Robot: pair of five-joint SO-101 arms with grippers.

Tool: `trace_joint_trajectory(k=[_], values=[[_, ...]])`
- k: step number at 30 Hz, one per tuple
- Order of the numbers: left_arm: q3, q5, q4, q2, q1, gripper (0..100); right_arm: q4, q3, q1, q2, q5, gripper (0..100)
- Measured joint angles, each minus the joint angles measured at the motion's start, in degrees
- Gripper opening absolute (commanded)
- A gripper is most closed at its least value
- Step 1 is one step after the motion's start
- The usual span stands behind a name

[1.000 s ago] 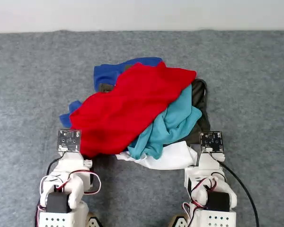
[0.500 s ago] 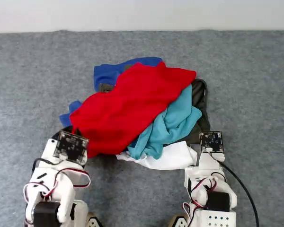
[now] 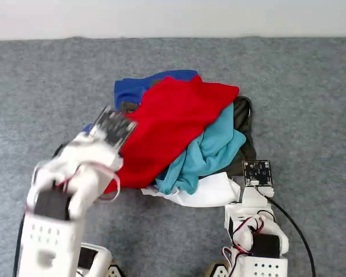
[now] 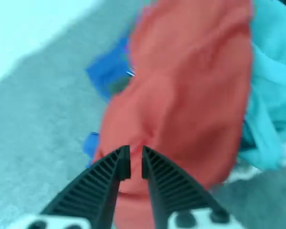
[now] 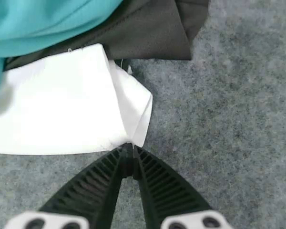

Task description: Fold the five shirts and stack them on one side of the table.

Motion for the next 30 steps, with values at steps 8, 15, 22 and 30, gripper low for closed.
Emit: trace_joint_trajectory(k=[8,15,22,30], values=[[-25.58,-2.99,17.41,35.43,3.96,27,0.00,0.00,0.00,0.00,0.00,1.2],[-44.48,-3.16,22.33,57.32,4.13,30,0.00,0.00,0.00,0.00,0.00,1.2],[-54.77,-2.90,22.95,74.37,5.19,30,0.00,0.00,0.00,0.00,0.00,1.2],[-58.20,0.09,16.97,88.53,6.15,21,0.00,0.00,0.00,0.00,0.00,1.2]])
